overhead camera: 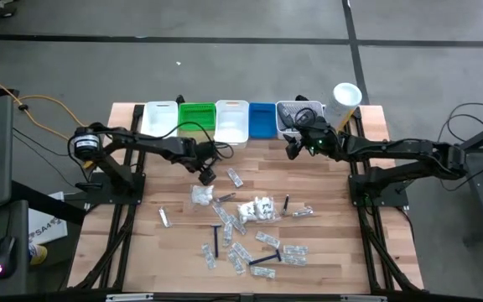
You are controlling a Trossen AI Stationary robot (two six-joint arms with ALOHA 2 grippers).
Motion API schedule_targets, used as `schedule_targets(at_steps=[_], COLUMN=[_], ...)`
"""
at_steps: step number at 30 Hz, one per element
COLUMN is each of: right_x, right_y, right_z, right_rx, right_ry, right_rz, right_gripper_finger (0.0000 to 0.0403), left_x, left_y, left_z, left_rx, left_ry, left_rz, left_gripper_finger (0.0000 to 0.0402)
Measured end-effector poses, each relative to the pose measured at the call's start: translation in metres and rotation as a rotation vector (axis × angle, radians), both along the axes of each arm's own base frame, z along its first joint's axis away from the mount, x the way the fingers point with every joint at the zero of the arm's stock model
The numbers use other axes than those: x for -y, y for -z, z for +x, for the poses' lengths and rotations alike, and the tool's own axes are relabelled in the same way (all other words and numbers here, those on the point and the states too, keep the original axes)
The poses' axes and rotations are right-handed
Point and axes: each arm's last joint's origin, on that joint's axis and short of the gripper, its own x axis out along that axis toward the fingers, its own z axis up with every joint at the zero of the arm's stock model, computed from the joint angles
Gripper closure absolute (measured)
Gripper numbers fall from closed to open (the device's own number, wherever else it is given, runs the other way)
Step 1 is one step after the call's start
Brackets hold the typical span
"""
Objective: Pick & Place Travel size toiletries
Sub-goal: Put the blue razor into the green bin
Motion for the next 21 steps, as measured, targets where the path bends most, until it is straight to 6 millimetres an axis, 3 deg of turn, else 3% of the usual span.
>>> schedule_targets(at_steps=[21], right_x=[0.0], right_y=[0.0], right_z=[0.0], right_rx=[-0.004], right_ry=[-0.003], right_rz=[-0.004], right_gripper_finger=[0.0149], left_x=[0.0019], left_y=[0.0071], left_z=[-0.0062], left_rx=[-0.078], left_ry=[0.003], left_rz=[-0.07], left_gripper_finger=[0.0309])
